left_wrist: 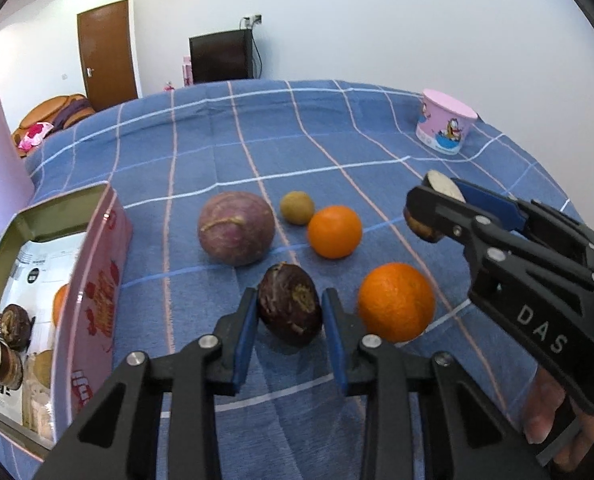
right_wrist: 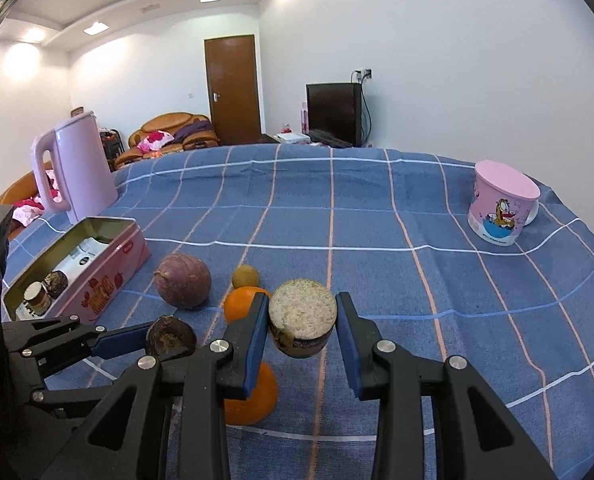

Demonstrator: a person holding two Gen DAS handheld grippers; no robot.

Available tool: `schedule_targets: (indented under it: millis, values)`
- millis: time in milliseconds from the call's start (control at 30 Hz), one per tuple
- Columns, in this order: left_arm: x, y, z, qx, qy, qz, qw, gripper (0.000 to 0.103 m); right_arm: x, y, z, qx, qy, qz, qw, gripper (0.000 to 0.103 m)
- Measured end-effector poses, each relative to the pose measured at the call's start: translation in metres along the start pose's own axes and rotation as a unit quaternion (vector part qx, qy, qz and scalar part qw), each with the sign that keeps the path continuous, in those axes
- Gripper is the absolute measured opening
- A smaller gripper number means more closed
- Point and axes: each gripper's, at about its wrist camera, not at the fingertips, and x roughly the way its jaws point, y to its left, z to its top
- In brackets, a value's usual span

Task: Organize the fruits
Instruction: 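Lift the purple fruit with the left gripper while the right gripper lifts the cut piece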

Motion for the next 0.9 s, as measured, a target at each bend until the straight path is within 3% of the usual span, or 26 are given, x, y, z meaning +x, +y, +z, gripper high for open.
schedule_targets:
  millis: [900]
  values:
    - [-0.031,0.002,-0.005,-0.003,-0.079,0.058,0.9952,0.034,-0.021,0.002,-0.002,-0.007,-0.057,0.02,0.998,0.035]
